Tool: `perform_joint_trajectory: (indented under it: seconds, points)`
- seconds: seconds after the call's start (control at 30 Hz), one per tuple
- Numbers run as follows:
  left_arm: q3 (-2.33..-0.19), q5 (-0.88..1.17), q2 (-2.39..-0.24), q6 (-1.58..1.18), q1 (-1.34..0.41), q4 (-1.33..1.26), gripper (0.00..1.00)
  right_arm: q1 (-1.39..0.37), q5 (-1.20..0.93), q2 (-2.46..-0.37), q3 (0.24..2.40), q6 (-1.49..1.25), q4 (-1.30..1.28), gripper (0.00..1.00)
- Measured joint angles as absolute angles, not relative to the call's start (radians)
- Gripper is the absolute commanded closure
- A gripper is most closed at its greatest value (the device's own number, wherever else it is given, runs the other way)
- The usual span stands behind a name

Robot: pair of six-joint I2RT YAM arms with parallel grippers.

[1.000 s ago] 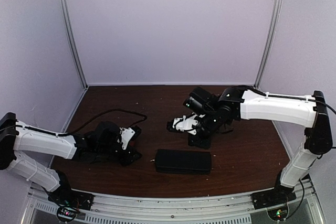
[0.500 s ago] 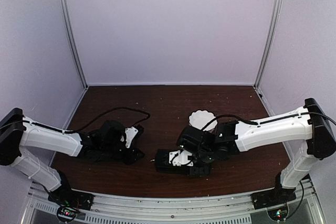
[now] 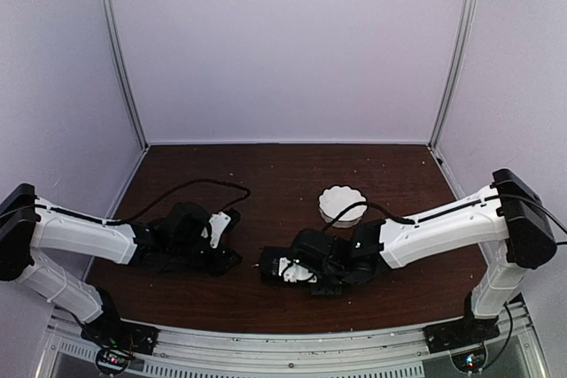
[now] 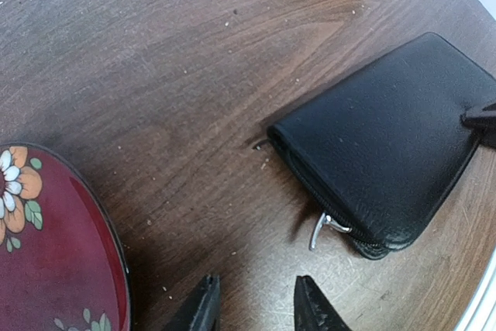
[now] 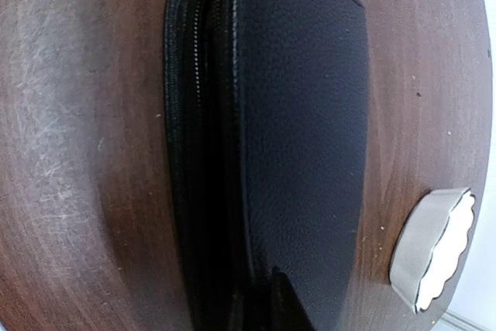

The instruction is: Sort the hair-cutting tools

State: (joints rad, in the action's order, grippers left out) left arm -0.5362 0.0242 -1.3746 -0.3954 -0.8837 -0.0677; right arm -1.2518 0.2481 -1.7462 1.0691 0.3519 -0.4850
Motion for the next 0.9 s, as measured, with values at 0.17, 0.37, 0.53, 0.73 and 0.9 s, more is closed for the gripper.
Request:
perform_joint_trajectory:
  seconds: [0.17, 0.37, 0.53, 0.73, 0.9]
  points:
    - [-0.536, 0.023, -1.372, -0.395, -0.884, -0.056, 0.64, -1.235, 0.261, -1.705, 1.084, 0.35, -0.487, 1.0]
    - [-0.535, 0.057, -1.37, -0.378, -0.884, -0.054, 0.64, -1.208, 0.151, -1.668, 1.154, 0.341, -0.606, 1.0]
    - [-0.458, 0.106, -1.292, -0.345, -0.886, -0.131, 0.62, -1.131, -0.042, -1.656, 1.257, 0.328, -0.746, 1.0]
    - [-0.404, 0.16, -1.255, -0.309, -0.899, -0.198, 0.62, -0.981, -0.221, -1.712, 1.337, 0.337, -0.838, 1.0]
    - [-0.404, 0.171, -1.256, -0.287, -0.933, -0.216, 0.62, -0.924, -0.303, -1.765, 1.383, 0.36, -0.867, 1.0]
